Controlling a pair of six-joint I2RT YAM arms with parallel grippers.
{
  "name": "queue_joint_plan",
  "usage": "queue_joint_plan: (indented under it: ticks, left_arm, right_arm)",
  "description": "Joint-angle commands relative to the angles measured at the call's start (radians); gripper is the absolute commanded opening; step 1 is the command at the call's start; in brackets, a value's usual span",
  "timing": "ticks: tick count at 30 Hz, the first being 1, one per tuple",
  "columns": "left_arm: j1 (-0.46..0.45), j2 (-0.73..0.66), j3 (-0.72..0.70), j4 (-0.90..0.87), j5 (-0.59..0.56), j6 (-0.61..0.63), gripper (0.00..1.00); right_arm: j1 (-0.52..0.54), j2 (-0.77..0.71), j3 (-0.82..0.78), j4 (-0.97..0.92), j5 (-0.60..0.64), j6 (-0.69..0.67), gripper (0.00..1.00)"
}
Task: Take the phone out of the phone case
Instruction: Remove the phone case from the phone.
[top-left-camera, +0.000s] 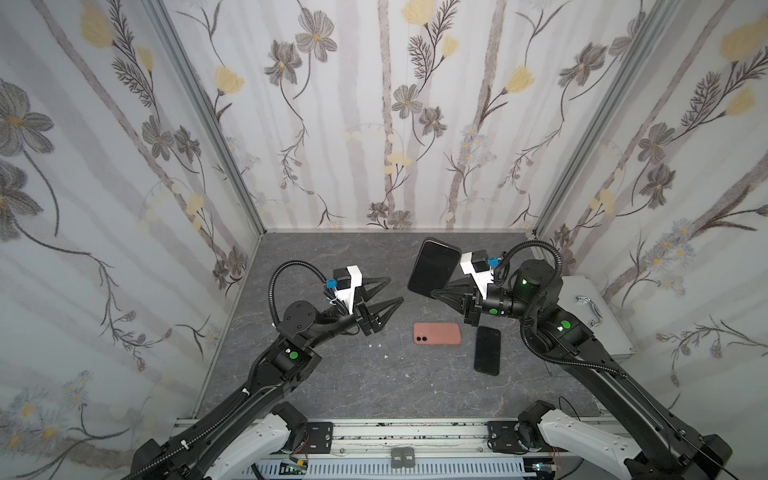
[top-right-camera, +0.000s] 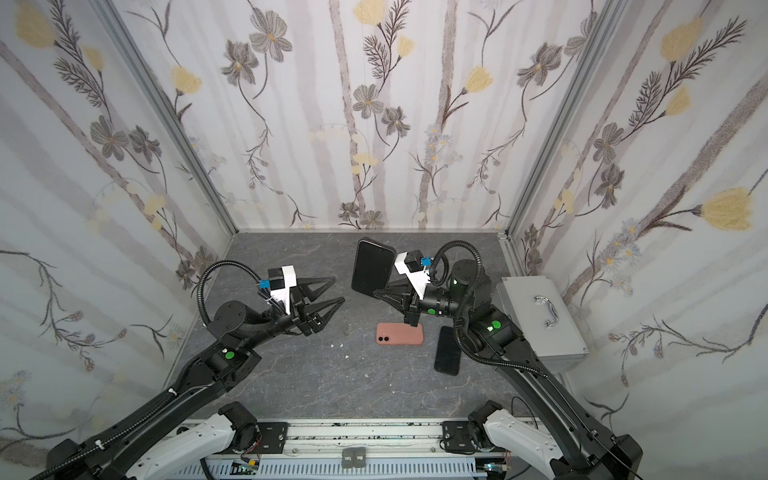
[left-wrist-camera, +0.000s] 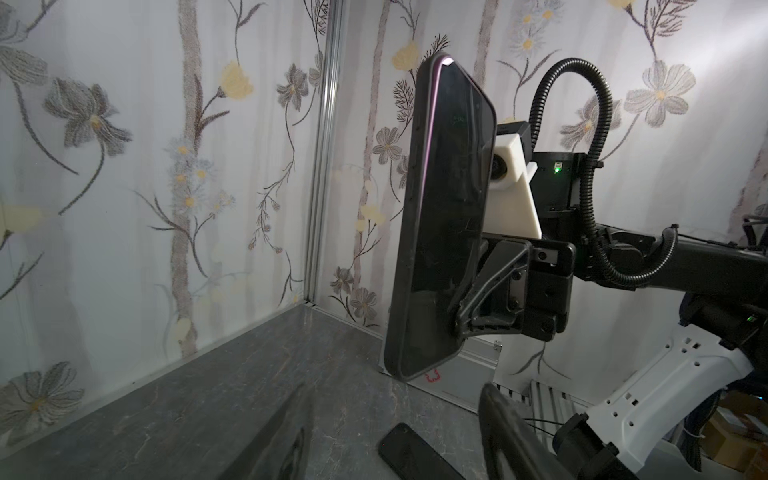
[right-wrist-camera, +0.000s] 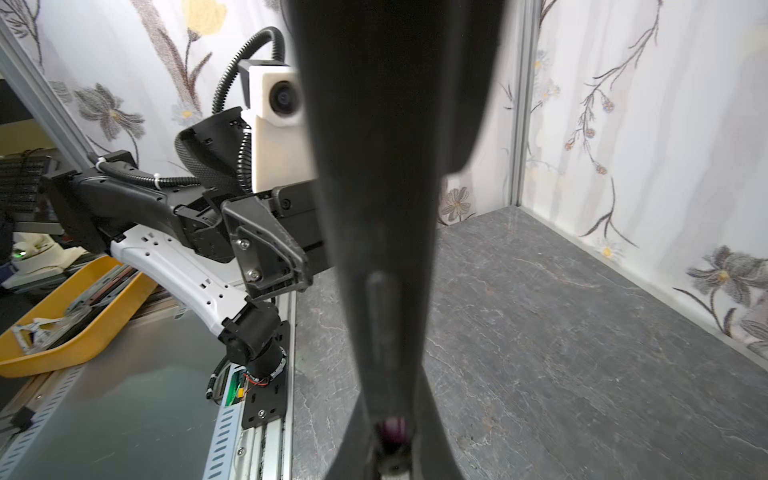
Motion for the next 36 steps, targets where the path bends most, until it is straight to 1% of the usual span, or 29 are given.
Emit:
queue_joint_plan:
  ticks: [1,3,5,8,11,16,17,18,19,22,28,36]
  left_arm:
    - [0.002,-0.038,0.006,-0.026,-0.023,0.205,0.60]
    - [0.002,-0.058,0.006,-0.026,-0.031,0.269,0.59]
    - [0.002,-0.067,0.006,-0.026,-0.029,0.340,0.56]
    - [-0.005,-0.072,0.013,-0.025,-0.014,0.419,0.56]
    - [-0.011,-0.074,0.030,-0.025,-0.033,0.448,0.54]
    - [-0.022,-0.062,0.050,-0.009,-0.042,0.478,0.49]
    - [-0.026,-0.058,0.053,-0.003,-0.047,0.478,0.48]
    - [-0.030,-0.054,0.054,0.006,-0.054,0.477,0.45]
    - [-0.035,-0.051,0.052,0.015,-0.064,0.473,0.43]
    - [-0.046,-0.052,0.045,0.033,-0.090,0.472,0.41]
    - [-0.052,-0.060,0.025,0.054,-0.124,0.475,0.41]
    - [-0.055,-0.061,0.015,0.064,-0.132,0.463,0.41]
  right_arm:
    - [0.009,-0.013,-0.001,-0.003,0.143,-0.070,0.00]
    - [0.028,-0.016,0.004,-0.025,0.208,-0.095,0.00]
    - [0.054,-0.013,0.005,-0.044,0.280,-0.117,0.00]
    - [0.107,-0.007,0.010,-0.068,0.390,-0.148,0.00]
    - [0.168,-0.005,0.010,-0.080,0.495,-0.181,0.00]
    - [0.253,0.021,0.016,-0.103,0.606,-0.224,0.00]
    - [0.253,0.029,0.019,-0.108,0.616,-0.229,0.00]
    - [0.295,0.037,0.022,-0.115,0.628,-0.233,0.00]
    - [0.310,0.044,0.025,-0.119,0.637,-0.235,0.00]
    - [0.349,0.055,0.027,-0.117,0.668,-0.241,0.00]
    - [0.373,0.056,0.015,-0.116,0.669,-0.256,0.00]
    - [0.382,0.054,0.015,-0.127,0.657,-0.257,0.00]
